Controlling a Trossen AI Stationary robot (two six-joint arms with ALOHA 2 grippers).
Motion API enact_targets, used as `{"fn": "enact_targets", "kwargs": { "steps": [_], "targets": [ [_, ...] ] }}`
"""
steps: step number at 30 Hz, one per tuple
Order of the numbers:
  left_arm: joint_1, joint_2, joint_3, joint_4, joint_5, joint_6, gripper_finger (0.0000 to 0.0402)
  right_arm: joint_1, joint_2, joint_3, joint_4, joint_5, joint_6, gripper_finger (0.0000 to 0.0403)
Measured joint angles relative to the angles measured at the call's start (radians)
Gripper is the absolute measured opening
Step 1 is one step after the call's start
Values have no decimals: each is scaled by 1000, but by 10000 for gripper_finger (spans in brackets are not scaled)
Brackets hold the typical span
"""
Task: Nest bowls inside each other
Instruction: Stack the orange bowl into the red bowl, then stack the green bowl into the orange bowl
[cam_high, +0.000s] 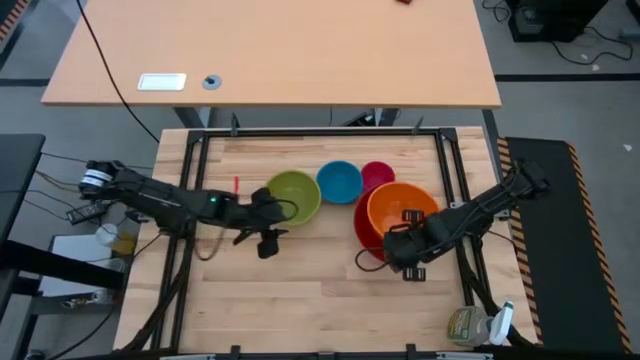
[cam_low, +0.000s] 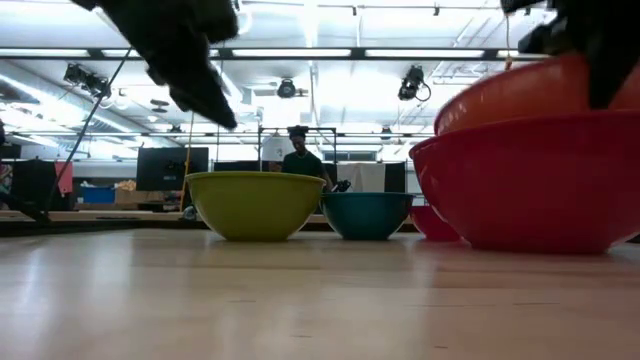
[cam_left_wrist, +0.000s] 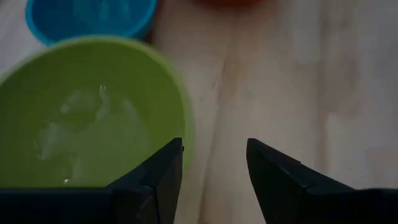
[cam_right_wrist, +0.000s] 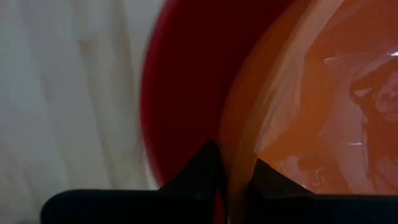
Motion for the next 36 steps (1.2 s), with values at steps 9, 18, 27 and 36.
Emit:
{"fn": "enact_targets", "kwargs": {
  "steps": [9, 18, 27, 36],
  "targets": [
    [35, 214, 138, -131, -23, 101, 181, -62, 0, -17, 39, -65, -70, 138],
    [78, 314, 171, -182, -42, 138, 180, -55, 0, 85, 41, -86, -54, 199],
    [96, 350, 171, -202, -17, 143, 89, 13, 0, 190, 48, 38, -57, 196],
    [64, 332, 218, -222, 46, 223, 13, 88, -13, 190, 48, 168, 44, 182]
  ]
}}
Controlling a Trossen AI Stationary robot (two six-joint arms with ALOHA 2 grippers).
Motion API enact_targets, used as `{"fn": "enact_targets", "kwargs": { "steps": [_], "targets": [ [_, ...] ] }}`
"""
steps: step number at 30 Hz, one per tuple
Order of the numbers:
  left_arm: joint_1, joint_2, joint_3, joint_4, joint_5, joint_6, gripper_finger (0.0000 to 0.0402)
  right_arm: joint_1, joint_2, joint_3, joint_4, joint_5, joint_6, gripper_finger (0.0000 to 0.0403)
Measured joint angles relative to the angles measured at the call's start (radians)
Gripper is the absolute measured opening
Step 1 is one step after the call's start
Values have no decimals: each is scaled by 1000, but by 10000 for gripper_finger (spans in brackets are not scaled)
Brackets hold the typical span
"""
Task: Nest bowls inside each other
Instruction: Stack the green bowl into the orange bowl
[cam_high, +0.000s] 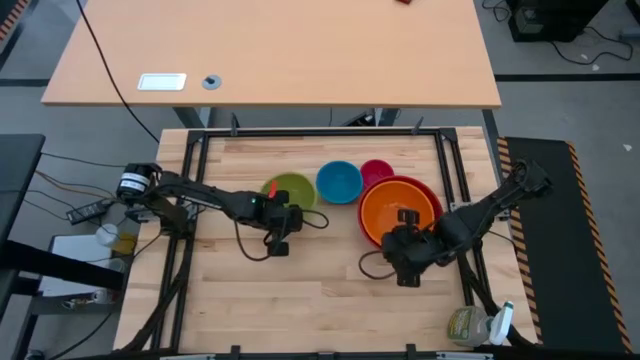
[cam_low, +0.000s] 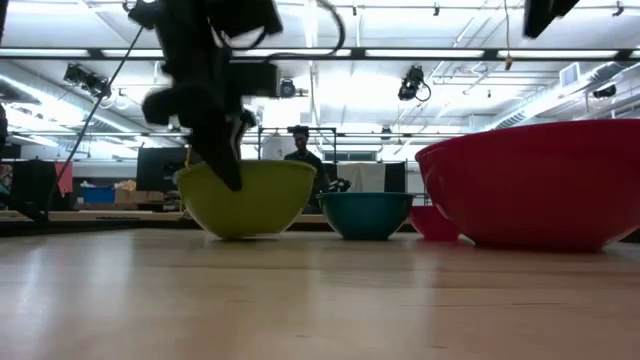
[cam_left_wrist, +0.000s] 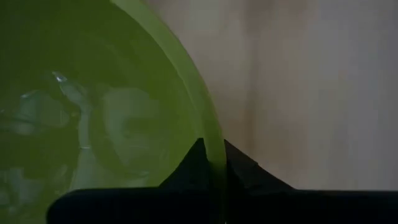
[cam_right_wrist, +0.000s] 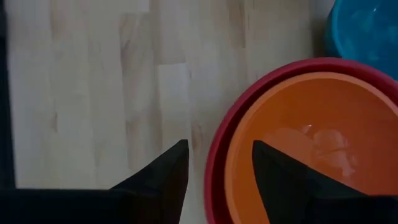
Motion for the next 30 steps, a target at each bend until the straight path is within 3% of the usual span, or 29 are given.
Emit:
{"fn": "enact_targets", "kwargs": {
  "steps": [8, 14, 23, 26, 30],
  "targets": [
    [-58, -9, 217, 111, -14, 167, 12, 125, -68, 0, 1, 157, 161, 161],
    [-65, 18, 281, 405, -59, 333, 11, 221, -68, -5, -1, 287, 285, 159],
    [-8, 196, 285, 862, 163, 359, 11, 383, -85, -61, -2, 599, 384, 159],
    [12, 287, 357, 862, 168, 355, 11, 421, -98, -61, 2, 699, 379, 159],
    [28, 409, 509, 772, 168, 372, 11, 441, -115, -61, 1, 723, 377, 159]
  ]
}}
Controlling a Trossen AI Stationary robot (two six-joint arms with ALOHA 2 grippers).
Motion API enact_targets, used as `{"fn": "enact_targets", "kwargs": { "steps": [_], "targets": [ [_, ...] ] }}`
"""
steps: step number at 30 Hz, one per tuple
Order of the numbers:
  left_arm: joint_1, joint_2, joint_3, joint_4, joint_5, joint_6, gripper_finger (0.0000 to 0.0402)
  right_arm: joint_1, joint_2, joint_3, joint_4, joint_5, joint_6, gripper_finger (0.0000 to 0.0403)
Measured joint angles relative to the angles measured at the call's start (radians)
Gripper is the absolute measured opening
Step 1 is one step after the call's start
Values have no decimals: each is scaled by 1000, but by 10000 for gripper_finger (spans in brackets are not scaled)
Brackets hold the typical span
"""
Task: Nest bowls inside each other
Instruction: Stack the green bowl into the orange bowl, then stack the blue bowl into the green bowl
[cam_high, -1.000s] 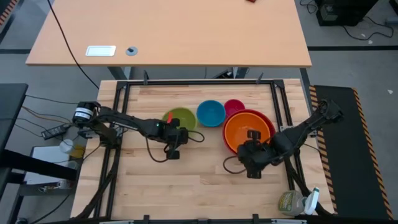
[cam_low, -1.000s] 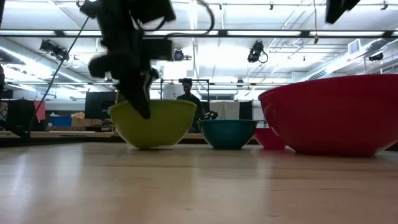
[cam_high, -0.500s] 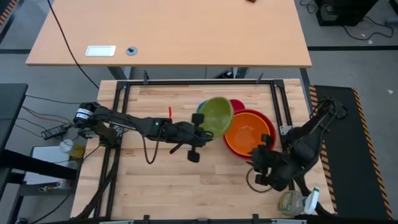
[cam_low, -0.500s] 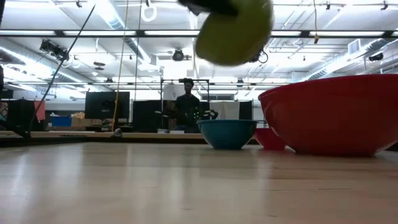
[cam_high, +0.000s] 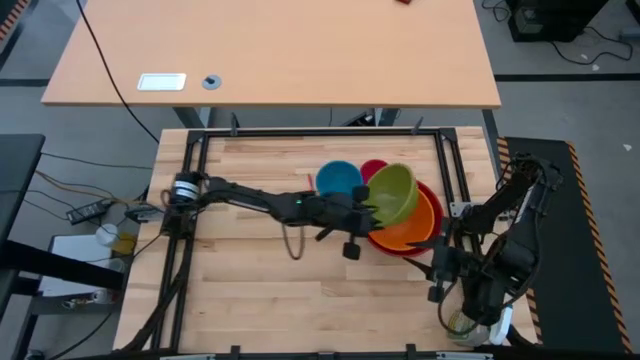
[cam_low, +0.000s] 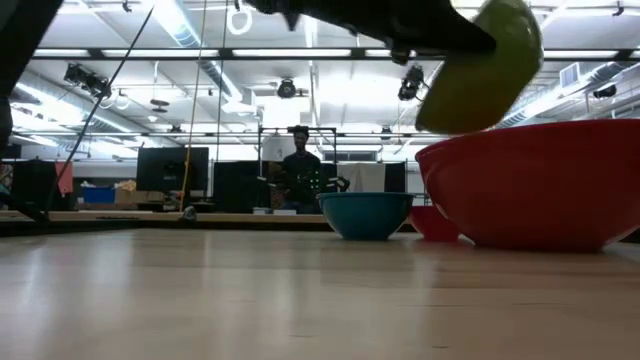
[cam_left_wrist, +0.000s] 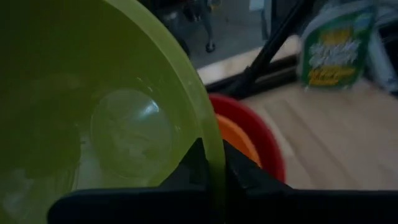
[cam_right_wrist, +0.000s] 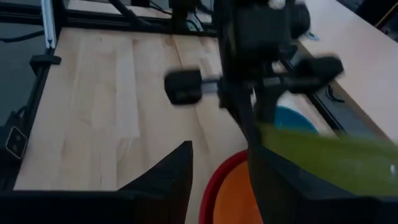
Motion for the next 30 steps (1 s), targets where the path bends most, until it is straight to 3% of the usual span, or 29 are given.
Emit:
{"fn": "enact_targets", "kwargs": {
  "steps": [6, 10, 22, 25, 30],
  "targets": [
    [8, 168, 270, -321, 28, 66, 11, 4, -3, 0, 7, -5, 1, 159],
    [14, 242, 380, -522, 60, 104, 24, 4, -3, 0, 16, -8, 2, 159],
    [-18, 222, 388, -554, 45, 73, 218, 3, -3, 0, 24, -30, 8, 159],
    [-22, 186, 388, -632, -8, 74, 232, 3, -3, 0, 24, -39, 10, 159],
    [-12, 121, 381, -773, -19, 73, 221, 3, -3, 0, 24, -44, 10, 159]
  ]
}}
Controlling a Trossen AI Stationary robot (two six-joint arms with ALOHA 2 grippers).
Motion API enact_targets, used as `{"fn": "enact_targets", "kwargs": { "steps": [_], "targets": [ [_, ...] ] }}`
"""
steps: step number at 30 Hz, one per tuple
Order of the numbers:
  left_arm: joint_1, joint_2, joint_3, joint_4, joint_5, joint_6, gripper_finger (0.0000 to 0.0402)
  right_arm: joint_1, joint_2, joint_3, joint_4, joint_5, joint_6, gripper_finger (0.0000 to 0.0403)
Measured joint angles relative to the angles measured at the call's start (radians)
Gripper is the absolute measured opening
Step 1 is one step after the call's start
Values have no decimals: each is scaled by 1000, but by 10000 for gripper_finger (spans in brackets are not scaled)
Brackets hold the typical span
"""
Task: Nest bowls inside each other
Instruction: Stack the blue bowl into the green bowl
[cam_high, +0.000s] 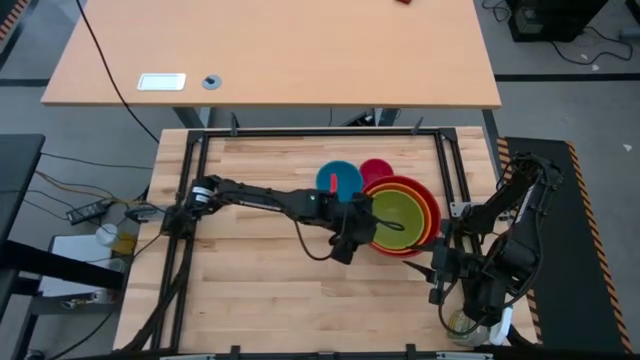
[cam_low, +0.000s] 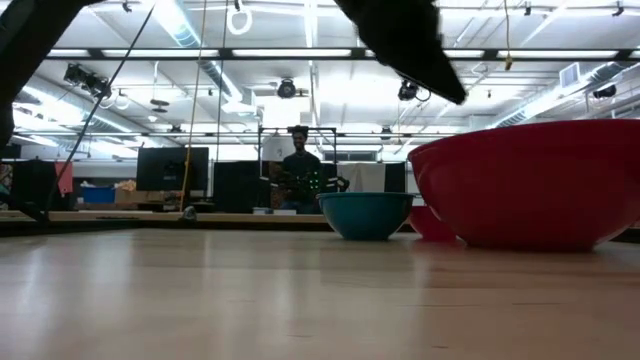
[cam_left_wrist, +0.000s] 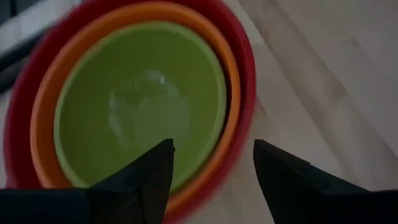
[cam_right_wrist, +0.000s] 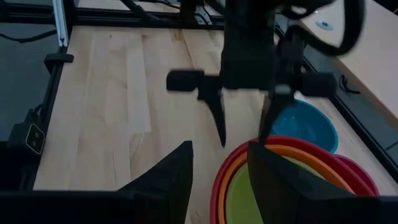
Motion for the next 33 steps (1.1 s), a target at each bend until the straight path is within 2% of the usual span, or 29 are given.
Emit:
{"fn": "enact_targets", "kwargs": {
  "steps": [3, 6, 13, 17, 20, 25, 30, 33],
  "targets": [
    [6, -55, -69, -33, -32, 4, 208, 0, 0, 0, 1, 0, 11, 159],
    [19, -128, -198, -24, -91, -2, 196, 1, 0, -3, 3, 0, 22, 159],
    [63, -330, -532, 239, -117, -68, 181, -9, 1, -3, 4, 0, -5, 159],
    [107, -350, -648, 336, -158, -66, 181, -32, 2, -5, 3, 0, -16, 159],
    [152, -337, -663, 377, -162, -57, 181, -45, 2, -8, 5, -7, -18, 159],
    [219, -261, -642, 354, -159, -48, 181, -57, 2, -9, 6, -19, -19, 159],
    [234, -195, -592, 305, -84, -20, 181, -60, 2, -9, 7, -24, -10, 159],
    [230, -159, -589, 287, -78, -8, 181, -60, 2, -9, 13, -26, -11, 159]
  ]
}}
